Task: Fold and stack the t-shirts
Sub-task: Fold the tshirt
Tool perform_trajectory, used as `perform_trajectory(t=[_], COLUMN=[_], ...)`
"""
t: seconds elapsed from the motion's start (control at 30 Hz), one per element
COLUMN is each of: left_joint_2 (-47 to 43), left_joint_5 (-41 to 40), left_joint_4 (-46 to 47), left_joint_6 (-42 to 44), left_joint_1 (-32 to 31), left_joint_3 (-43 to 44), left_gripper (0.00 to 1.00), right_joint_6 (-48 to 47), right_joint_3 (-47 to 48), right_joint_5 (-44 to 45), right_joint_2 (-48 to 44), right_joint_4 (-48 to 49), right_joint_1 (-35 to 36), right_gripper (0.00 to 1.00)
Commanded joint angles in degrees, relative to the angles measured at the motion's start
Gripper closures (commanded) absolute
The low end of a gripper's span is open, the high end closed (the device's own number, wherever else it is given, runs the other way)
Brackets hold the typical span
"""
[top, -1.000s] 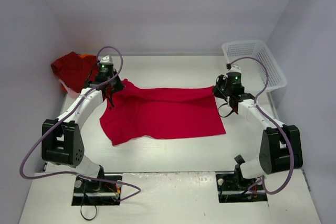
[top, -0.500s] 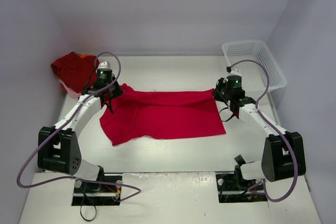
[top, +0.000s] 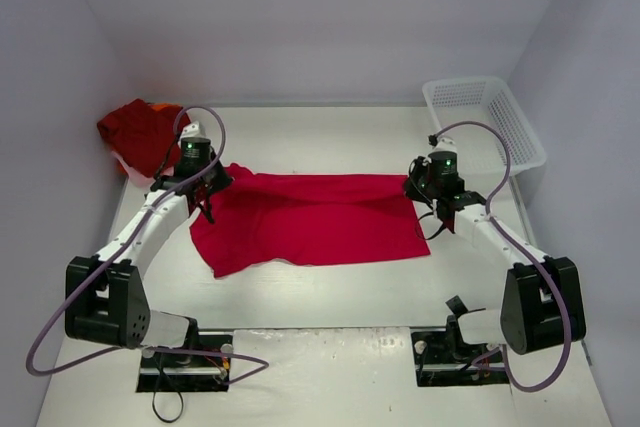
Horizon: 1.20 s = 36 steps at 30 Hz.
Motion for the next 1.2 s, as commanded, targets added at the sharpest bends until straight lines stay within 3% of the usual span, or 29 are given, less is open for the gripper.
perform_trajectory(t=[0.0,0.23,0.3,0.33,0.37,0.43,0.5,0.53,0.57,0.67,0.9,1.17], left_joint_2=[-3.2,-6.0,-8.0,-8.8,-9.6,-12.3,-14.7,-15.5,-16.0,-17.7,-12.7,-2.4], left_joint_5=[-1.2,-0.6,-0.7,-0.7,-0.9,-1.0,-1.0,-0.9,-0.4,-0.2,2.1,7.3], left_joint_4=[2.1,1.4,1.2,0.9,0.8,0.5,0.3,0.1,0.1,-0.8,0.0,9.2], left_joint_6=[-1.7,-3.9,-5.4,-5.9,-7.1,-8.2,-9.5,-9.6,-10.2,-10.6,-8.7,-8.8], left_joint_1=[-0.2,-0.3,-0.3,-0.3,-0.3,-0.2,-0.2,-0.2,-0.3,-0.3,-0.3,-0.5], left_joint_3=[-0.1,-3.1,-4.7,-5.3,-5.9,-7.9,-8.8,-9.3,-9.3,-7.8,-2.9,-4.3], left_gripper=[1.00,1.00,0.91,0.71,0.61,0.55,0.54,0.53,0.49,0.42,0.40,0.40], right_joint_6=[0.5,1.0,1.4,1.5,2.2,2.9,3.6,4.0,4.2,4.6,4.8,5.8], right_joint_3=[-0.3,-0.9,-0.9,-0.9,-0.8,-0.6,-0.2,0.5,1.0,2.8,5.0,4.2], right_joint_5=[1.7,2.9,3.8,4.4,5.3,9.1,10.4,11.1,11.4,11.7,9.9,7.2], right_joint_2=[-2.5,-2.8,-3.0,-3.2,-3.6,-4.4,-5.9,-6.5,-7.8,-9.7,-7.0,1.0], right_joint_4=[1.9,1.2,0.5,0.2,-1.2,-2.1,-4.1,-4.7,-5.9,-7.7,-5.5,3.3], right_joint_1=[0.5,1.5,1.5,1.6,1.7,2.0,2.3,2.6,2.8,3.5,5.3,7.6], right_gripper=[1.00,1.00,0.97,0.92,0.81,0.76,0.59,0.45,0.22,0.04,0.02,0.02])
